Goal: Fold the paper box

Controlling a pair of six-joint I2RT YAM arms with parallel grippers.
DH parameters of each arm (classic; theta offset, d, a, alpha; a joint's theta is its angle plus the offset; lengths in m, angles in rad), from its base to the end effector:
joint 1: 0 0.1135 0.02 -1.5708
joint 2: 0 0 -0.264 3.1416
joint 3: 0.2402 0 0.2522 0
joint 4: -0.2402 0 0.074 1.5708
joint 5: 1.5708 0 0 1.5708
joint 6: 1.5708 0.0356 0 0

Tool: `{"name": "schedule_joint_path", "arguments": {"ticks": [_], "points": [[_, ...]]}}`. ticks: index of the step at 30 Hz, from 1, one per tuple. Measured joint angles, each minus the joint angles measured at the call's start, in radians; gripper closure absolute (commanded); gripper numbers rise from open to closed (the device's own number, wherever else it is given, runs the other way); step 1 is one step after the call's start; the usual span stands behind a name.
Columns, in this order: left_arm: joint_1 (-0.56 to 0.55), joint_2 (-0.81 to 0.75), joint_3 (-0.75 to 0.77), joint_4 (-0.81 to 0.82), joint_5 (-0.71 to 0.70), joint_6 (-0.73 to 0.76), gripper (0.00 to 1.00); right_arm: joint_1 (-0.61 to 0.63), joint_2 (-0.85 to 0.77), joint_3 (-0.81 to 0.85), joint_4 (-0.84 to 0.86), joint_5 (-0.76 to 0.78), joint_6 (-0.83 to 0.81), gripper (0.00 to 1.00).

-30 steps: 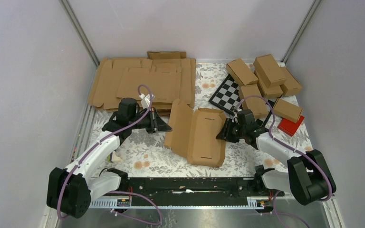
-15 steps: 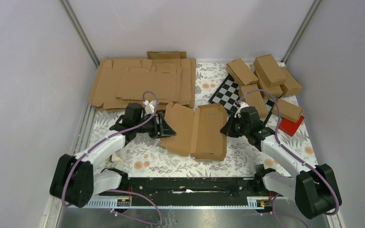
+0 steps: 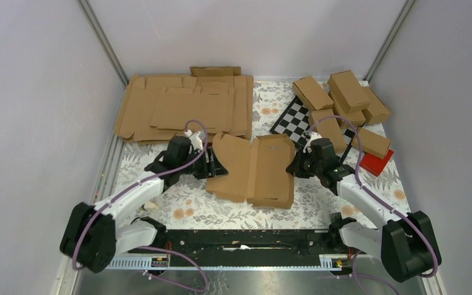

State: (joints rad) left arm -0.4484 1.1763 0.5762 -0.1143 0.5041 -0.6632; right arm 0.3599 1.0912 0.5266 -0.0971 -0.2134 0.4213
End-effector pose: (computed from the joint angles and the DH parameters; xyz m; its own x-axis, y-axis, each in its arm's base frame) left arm 0.2034 -0.1170 0.1995 -0.9014 -0.1645 -0.4005 0.1948 0.6720 -0.7145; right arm 0.2061 0.0856 0.2005 -0.7295 0.1525 -0.6667 -0.2216 0.8695 0.4414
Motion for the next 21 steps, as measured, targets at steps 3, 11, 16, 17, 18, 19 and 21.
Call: {"name": "schedule_joint_path", "arguments": {"ticks": [3, 11, 16, 17, 18, 19, 21], "points": [[-0.004, -0.092, 0.014, -0.059, -0.088, 0.029, 0.28, 0.000, 0.008, 0.000, -0.001, 0.007, -0.002, 0.85], [-0.004, -0.142, 0.016, -0.048, -0.284, 0.018, 0.23, 0.000, 0.009, 0.000, -0.004, 0.013, -0.004, 0.84], [-0.004, 0.058, 0.016, 0.025, -0.229, -0.005, 0.63, 0.000, 0.009, 0.000, -0.005, 0.014, -0.006, 0.76], [-0.004, 0.093, 0.016, 0.048, -0.199, -0.008, 0.75, 0.000, 0.010, 0.000, -0.005, 0.014, -0.006, 0.71], [-0.004, 0.115, 0.016, 0.071, -0.173, -0.016, 0.84, 0.000, 0.011, 0.000, -0.006, 0.014, -0.005, 0.66], [-0.004, 0.127, 0.015, 0.090, -0.153, -0.026, 0.92, 0.000, 0.016, 0.000, -0.006, 0.015, -0.008, 0.63], [-0.007, 0.130, 0.011, 0.137, -0.107, -0.027, 1.00, 0.000, 0.040, 0.005, -0.012, 0.019, -0.009, 0.53]]}}
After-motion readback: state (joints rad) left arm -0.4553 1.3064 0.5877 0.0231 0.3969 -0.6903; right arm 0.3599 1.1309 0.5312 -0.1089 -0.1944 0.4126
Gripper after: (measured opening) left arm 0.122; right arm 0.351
